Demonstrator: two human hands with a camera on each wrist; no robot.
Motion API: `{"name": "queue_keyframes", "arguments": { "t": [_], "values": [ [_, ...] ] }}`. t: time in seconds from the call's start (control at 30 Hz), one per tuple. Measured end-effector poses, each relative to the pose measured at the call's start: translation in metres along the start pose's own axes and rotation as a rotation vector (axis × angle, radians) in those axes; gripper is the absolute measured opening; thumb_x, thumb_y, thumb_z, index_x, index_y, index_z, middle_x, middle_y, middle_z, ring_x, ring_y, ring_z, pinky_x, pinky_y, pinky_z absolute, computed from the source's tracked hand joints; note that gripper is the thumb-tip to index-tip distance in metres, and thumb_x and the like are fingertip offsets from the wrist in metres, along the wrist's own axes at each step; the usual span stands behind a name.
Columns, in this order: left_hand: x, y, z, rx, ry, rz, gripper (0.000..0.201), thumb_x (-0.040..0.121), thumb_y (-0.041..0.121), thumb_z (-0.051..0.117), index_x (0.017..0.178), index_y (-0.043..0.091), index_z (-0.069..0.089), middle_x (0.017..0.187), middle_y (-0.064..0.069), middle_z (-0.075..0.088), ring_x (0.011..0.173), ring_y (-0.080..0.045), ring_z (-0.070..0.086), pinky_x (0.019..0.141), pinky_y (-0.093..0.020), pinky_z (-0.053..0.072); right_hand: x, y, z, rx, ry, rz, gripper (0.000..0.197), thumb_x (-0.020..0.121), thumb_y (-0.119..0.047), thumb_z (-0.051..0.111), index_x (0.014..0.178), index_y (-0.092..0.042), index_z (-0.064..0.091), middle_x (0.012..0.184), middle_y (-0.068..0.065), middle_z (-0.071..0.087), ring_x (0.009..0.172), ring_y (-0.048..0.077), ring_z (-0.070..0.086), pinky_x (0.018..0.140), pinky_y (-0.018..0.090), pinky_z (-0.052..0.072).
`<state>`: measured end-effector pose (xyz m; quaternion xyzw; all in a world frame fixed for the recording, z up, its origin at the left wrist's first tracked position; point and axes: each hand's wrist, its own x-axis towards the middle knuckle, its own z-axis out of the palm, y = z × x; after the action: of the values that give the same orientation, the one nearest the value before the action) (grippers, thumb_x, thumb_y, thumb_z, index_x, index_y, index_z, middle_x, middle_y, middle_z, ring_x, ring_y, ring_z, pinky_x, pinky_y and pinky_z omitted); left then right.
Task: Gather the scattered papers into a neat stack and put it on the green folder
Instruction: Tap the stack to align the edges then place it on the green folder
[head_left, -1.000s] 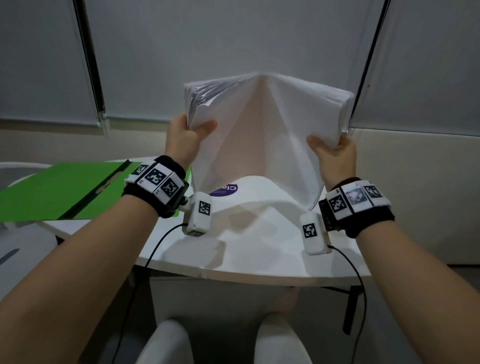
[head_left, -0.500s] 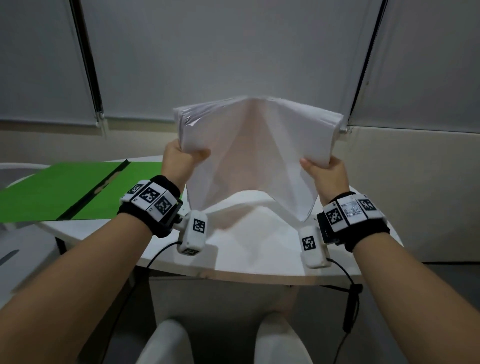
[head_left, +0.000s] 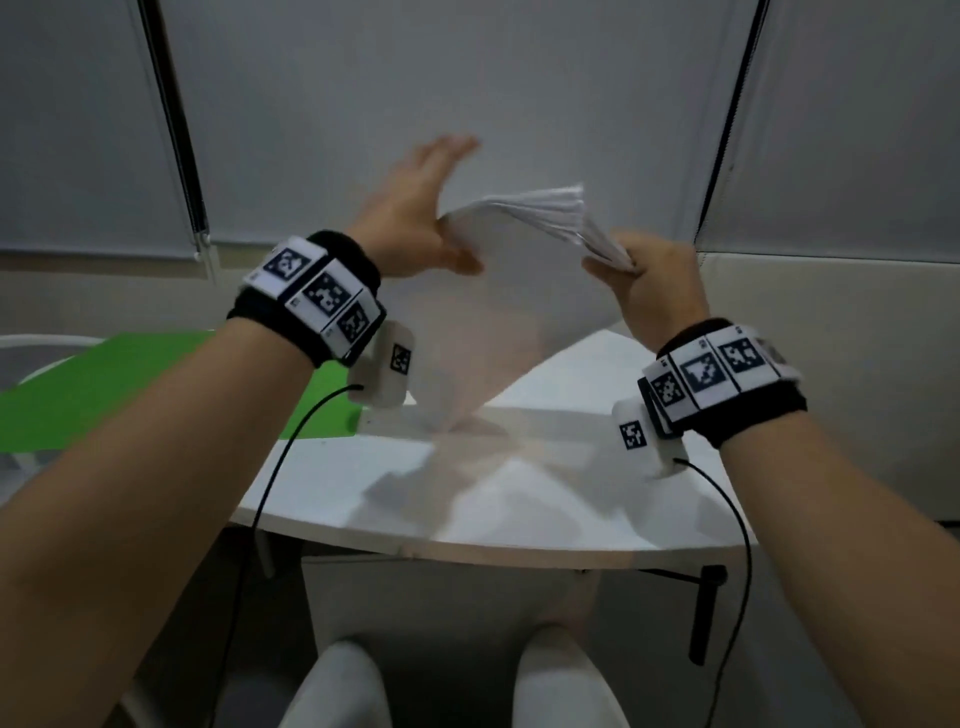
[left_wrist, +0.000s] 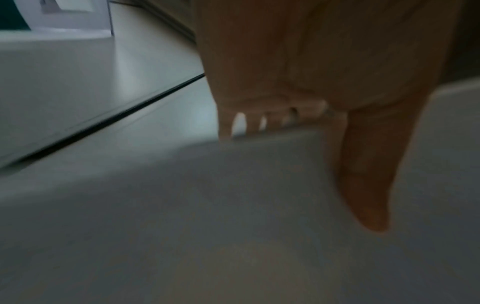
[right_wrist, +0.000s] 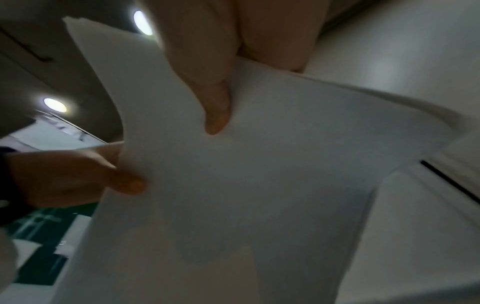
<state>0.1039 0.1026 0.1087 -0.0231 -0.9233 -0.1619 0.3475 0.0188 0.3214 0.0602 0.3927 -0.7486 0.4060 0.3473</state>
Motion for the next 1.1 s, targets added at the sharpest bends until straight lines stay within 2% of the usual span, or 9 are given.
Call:
{"name": "queue_keyframes", "arguments": {
  "t": [0.1,0.17,0.3,0.4,0.5,0.77,0.9,1.0,1.1],
  "values": [
    [0.004,0.010,0.002,-0.178,0.016,-0.017,0.024,0.075,0.011,0.074,0.095,0.000,0.067,0.065,0.013,0.061,0.063,0.002,0.053,0.059,-0.018,0.039,0.010,-0.012,-0.007,-0.021,0.149,-0.166,0.026,0.086,-0.024,0.062,0.100,-0.003,0.068,0.083,0.003,0.062,0.075,0.017,0.054,0.070,0.027,0.043],
    [0.001,0.004,0.005,-0.353,0.122,-0.078,0.017,0.069,0.015,0.078,0.079,0.006,0.067,0.048,0.021,0.054,0.046,0.007,0.045,0.052,-0.016,0.039,0.012,-0.006,-0.012,-0.047,0.347,-0.122,0.064,0.079,-0.030,0.070,0.132,-0.001,0.048,0.128,0.012,0.054,0.120,0.032,0.051,0.104,0.044,0.039],
    [-0.017,-0.007,0.010,-0.950,0.071,-0.218,0.015,0.064,0.001,0.077,0.070,0.014,0.073,0.067,0.008,0.073,0.061,-0.006,0.068,0.063,-0.025,0.057,0.004,0.014,-0.011,0.472,0.304,0.334,0.118,0.056,-0.038,0.087,0.146,-0.010,0.018,0.147,0.009,0.035,0.135,0.022,0.039,0.111,0.039,0.036],
    [-0.027,-0.011,0.029,-1.099,0.011,-0.304,0.020,0.064,-0.005,0.072,0.079,0.008,0.073,0.074,-0.001,0.075,0.065,-0.014,0.070,0.068,-0.028,0.059,-0.006,0.018,-0.002,1.048,-0.013,0.690,0.071,0.040,-0.024,0.091,0.101,-0.004,0.060,0.079,-0.004,0.074,0.075,0.006,0.069,0.068,0.019,0.056],
    [-0.033,-0.015,0.042,-1.171,-0.043,-0.425,0.023,0.074,-0.010,0.066,0.093,0.003,0.065,0.075,-0.005,0.072,0.063,-0.016,0.069,0.064,-0.029,0.059,-0.011,0.010,0.003,0.847,-0.021,0.656,0.019,0.072,-0.005,0.076,0.080,-0.012,0.061,0.067,-0.007,0.070,0.065,0.004,0.066,0.063,0.015,0.055],
    [0.001,0.010,0.035,-1.043,0.335,-0.359,0.027,0.073,-0.006,0.070,0.097,0.005,0.064,0.086,-0.003,0.068,0.082,-0.026,0.066,0.085,-0.041,0.055,0.024,-0.017,0.010,0.709,0.200,0.451,0.021,0.086,-0.006,0.063,0.081,-0.025,0.055,0.079,-0.010,0.062,0.068,-0.002,0.062,0.069,0.010,0.051],
    [-0.020,-0.010,0.052,-1.061,0.225,-0.384,0.035,0.055,0.006,0.078,0.087,0.012,0.067,0.079,0.004,0.073,0.072,-0.013,0.070,0.080,-0.036,0.055,0.001,0.002,0.019,0.773,0.091,0.540,0.013,0.083,-0.004,0.066,0.089,-0.015,0.062,0.082,-0.003,0.066,0.060,-0.003,0.066,0.067,0.020,0.054],
    [-0.037,-0.026,0.060,-1.038,0.171,-0.412,0.072,0.044,0.015,0.086,0.111,0.002,0.062,0.101,-0.009,0.072,0.089,-0.022,0.070,0.087,-0.041,0.054,-0.018,0.019,0.022,0.764,-0.015,0.555,0.034,0.076,-0.016,0.076,0.105,-0.014,0.059,0.097,0.004,0.069,0.085,0.016,0.070,0.087,0.039,0.053],
    [-0.028,-0.023,0.041,-1.055,0.246,-0.396,0.091,0.047,0.016,0.086,0.128,0.002,0.046,0.119,-0.015,0.064,0.100,-0.025,0.066,0.084,-0.039,0.057,-0.005,0.019,0.011,0.785,0.050,0.517,0.104,0.050,-0.050,0.085,0.136,-0.015,0.040,0.111,0.002,0.066,0.107,0.025,0.064,0.093,0.043,0.052]
  ]
}}
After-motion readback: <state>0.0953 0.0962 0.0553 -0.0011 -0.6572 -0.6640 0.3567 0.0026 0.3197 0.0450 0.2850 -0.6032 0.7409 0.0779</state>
